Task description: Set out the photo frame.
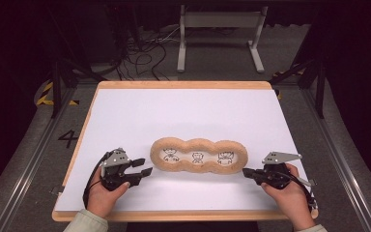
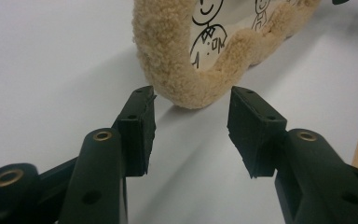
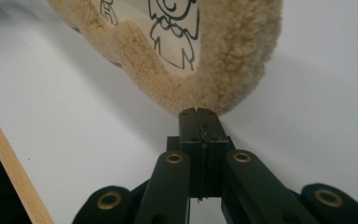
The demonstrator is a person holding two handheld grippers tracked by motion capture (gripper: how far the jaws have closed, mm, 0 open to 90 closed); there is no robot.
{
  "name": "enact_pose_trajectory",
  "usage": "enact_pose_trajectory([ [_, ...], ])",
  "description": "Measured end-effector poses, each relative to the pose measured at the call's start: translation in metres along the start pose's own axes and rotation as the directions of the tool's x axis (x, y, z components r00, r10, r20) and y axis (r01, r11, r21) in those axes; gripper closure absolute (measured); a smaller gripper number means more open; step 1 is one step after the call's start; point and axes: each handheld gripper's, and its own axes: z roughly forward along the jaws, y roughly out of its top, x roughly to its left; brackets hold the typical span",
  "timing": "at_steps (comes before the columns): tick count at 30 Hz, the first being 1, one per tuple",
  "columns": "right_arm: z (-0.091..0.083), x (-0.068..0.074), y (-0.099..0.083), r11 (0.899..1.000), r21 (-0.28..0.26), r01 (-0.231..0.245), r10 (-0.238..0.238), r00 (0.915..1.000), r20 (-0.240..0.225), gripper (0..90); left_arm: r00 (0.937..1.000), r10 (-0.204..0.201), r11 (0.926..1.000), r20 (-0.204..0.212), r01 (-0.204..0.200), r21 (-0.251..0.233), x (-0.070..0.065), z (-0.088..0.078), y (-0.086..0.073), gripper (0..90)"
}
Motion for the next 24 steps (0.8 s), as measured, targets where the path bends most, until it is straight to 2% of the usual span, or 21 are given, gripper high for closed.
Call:
enact_pose_trajectory([
  [4,0.005,-0.002,0.002,1.0,-0.015,0.003,-0.003,1.0,0.007,90.0,1.0,0.009,1.0,0.001,-0.009,0.001,0.001,0.001,0.0,52.5],
  [6,0.007,-0.004,0.003,1.0,-0.022,-0.004,0.005,0.9999,0.011,90.0,1.0,0.0,1.0,0.005,0.0,0.002,0.0,0.001,0.0,52.7],
  [11,0.009,-0.006,0.003,0.999,-0.033,0.011,-0.01,0.9993,0.037,90.0,1.0,-0.005,1.0,0.006,0.005,0.002,0.0,0.001,-0.001,52.6],
  [14,0.007,-0.003,0.003,0.999,-0.03,0.018,-0.017,0.9993,0.034,90.0,1.0,-0.002,1.0,0.007,0.002,0.0,0.0,0.0,-0.001,52.6],
  [17,-0.001,0.0,0.006,0.997,-0.058,0.045,-0.043,0.9987,0.028,88.4,1.0,0.0,1.0,0.003,0.0,-0.008,0.0,-0.004,-0.001,52.4],
  [19,-0.011,0.003,0.011,0.993,-0.105,0.061,-0.058,0.9978,0.031,85.0,1.0,0.006,0.9999,-0.001,-0.006,-0.01,0.0,-0.007,-0.001,51.9],
  [22,-0.023,0.002,0.015,0.984,-0.157,0.084,-0.079,0.9962,0.035,71.8,0.9999,0.005,0.9998,-0.013,-0.005,-0.017,0.0,-0.013,-0.002,51.3],
  [24,-0.029,-0.001,0.015,0.983,-0.165,0.085,-0.08,0.9961,0.038,62.3,0.9997,0.001,0.9997,-0.023,-0.001,-0.026,0.0,-0.018,-0.003,50.8],
])
